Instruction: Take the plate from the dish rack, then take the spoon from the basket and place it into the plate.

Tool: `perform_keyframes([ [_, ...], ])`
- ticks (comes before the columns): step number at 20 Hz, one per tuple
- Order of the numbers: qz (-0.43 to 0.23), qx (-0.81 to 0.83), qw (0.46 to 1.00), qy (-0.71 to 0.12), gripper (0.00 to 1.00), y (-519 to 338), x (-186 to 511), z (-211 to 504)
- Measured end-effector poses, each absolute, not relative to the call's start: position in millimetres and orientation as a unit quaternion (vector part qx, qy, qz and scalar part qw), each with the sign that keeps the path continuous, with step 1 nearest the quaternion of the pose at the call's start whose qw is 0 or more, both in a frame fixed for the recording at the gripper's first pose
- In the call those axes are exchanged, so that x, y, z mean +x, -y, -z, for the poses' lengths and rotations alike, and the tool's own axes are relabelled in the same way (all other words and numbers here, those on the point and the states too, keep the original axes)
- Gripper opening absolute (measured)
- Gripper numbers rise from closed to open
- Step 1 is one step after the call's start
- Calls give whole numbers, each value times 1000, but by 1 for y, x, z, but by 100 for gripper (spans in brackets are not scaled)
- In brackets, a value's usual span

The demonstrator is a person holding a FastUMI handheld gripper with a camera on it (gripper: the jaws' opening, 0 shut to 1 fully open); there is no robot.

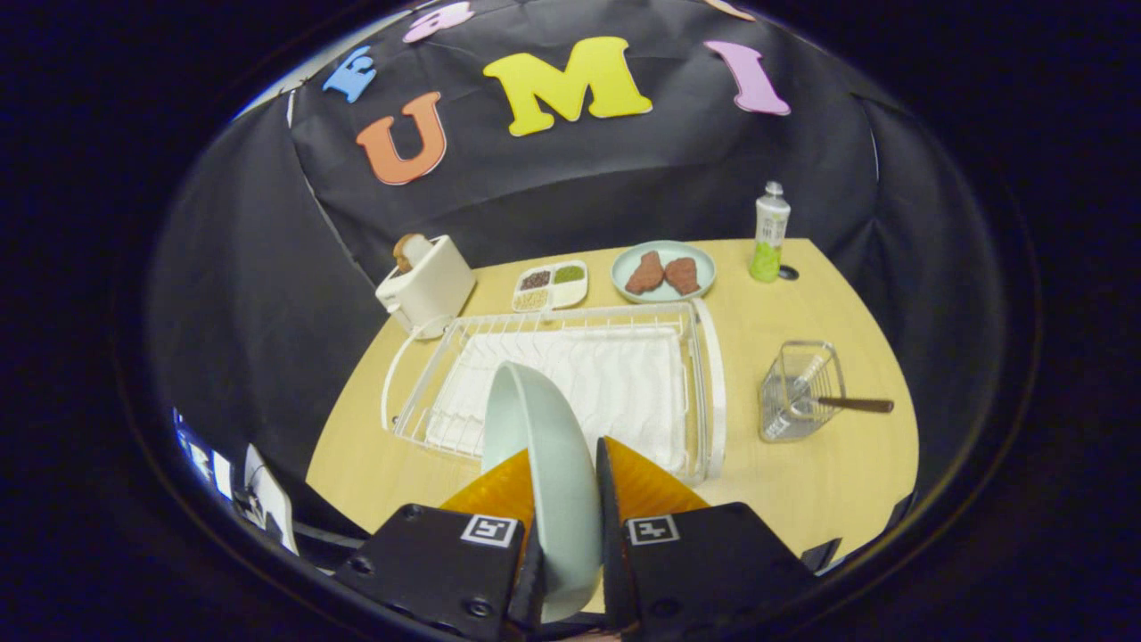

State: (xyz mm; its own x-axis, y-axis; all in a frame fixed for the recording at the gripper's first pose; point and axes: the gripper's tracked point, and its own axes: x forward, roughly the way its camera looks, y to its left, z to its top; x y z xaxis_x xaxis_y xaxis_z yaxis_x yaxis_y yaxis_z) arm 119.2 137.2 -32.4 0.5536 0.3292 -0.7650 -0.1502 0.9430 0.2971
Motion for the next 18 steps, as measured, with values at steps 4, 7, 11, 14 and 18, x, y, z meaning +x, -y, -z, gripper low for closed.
perform_keyframes([
  [4, -151, 136, 859, -470, 31, -133, 79, 78],
  [7, -169, 173, 844, -479, 31, -141, 62, 102],
  [11, -180, 196, 834, -484, 31, -143, 48, 130],
  [14, -182, 212, 833, -477, 31, -135, 52, 143],
  [18, -176, 247, 830, -468, 32, -122, 60, 156],
])
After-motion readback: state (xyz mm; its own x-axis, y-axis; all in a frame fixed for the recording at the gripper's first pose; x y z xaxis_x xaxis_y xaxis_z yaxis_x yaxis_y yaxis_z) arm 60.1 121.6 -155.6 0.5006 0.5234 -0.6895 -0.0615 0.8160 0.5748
